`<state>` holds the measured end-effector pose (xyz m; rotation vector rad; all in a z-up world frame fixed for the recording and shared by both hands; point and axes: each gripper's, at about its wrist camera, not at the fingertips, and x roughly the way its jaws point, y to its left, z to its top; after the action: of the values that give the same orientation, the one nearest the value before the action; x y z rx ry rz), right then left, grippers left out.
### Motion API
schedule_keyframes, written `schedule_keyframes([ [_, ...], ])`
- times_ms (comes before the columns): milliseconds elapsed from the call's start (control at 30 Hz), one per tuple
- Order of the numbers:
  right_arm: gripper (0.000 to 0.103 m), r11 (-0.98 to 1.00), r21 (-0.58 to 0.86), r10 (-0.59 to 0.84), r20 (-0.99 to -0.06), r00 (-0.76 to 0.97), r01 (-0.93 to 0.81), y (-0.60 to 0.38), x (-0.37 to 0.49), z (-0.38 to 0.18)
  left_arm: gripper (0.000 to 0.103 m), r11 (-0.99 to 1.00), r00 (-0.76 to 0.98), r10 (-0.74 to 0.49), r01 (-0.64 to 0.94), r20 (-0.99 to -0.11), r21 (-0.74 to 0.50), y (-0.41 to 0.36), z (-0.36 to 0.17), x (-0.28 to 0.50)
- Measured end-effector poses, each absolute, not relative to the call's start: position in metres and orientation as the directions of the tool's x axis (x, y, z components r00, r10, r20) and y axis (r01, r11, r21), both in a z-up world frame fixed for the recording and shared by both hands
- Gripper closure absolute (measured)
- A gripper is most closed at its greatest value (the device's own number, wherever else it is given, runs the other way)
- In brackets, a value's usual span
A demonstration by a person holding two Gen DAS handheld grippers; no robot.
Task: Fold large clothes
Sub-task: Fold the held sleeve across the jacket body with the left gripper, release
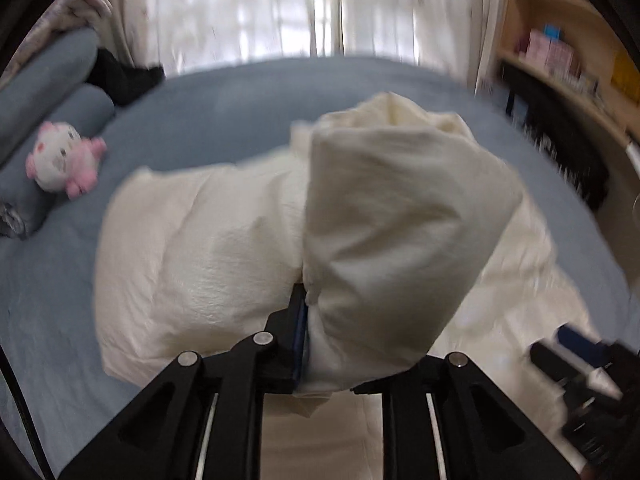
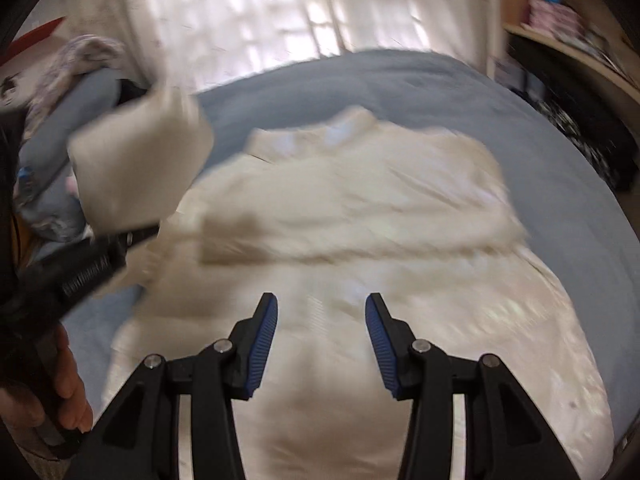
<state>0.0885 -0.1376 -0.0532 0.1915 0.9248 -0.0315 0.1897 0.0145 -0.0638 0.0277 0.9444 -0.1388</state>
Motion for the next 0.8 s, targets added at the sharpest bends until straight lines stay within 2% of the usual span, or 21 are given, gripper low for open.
schedule_keyframes([
  [167,0.057,0.971,0.202,0.098,-0.825,0.557,0.129,-0.161,0.079,-0.068,0.086,0.988,0.518,-0.12,0.148,-0.847,-0.049,0.009,-0.077,0.17],
  [233,0.057,0.965,0.231,0.125,-0.821,0.557,0.124,-0.158,0.078,-0.069,0.084,0.986,0.518,-0.121,0.158,-0.846,-0.045,0.01,-0.073,0.167],
  [267,0.057,0.963,0.239,0.133,-0.82,0.556,0.123,-0.152,0.075,-0.068,0.08,0.986,0.522,-0.126,0.162,-0.843,-0.046,0.013,-0.07,0.167],
  [333,0.052,0.955,0.277,0.176,-0.816,0.551,0.106,-0.148,0.077,-0.067,0.058,0.982,0.526,-0.159,0.175,-0.835,-0.077,0.012,-0.061,0.168],
  [367,0.05,0.95,0.296,0.196,-0.811,0.551,0.098,-0.146,0.078,-0.066,0.027,0.976,0.525,-0.198,0.187,-0.828,-0.115,0.015,-0.058,0.165],
  [400,0.045,0.947,0.307,0.208,-0.808,0.551,0.093,-0.144,0.078,-0.065,0.006,0.969,0.529,-0.232,0.196,-0.816,-0.148,0.027,-0.048,0.144],
  [467,0.043,0.943,0.327,0.237,-0.798,0.553,0.068,-0.14,0.077,-0.063,0.004,0.958,0.551,-0.284,0.207,-0.785,-0.2,0.038,-0.042,0.133],
  [600,0.042,0.946,0.321,0.242,-0.796,0.555,0.048,-0.136,0.075,-0.058,0.005,0.96,0.582,-0.277,0.202,-0.765,-0.194,0.05,-0.037,0.115],
  [800,0.042,0.948,0.319,0.265,-0.793,0.549,0.003,-0.13,0.086,-0.056,0.005,0.986,0.648,-0.165,0.102,-0.744,-0.129,0.085,-0.033,0.094],
])
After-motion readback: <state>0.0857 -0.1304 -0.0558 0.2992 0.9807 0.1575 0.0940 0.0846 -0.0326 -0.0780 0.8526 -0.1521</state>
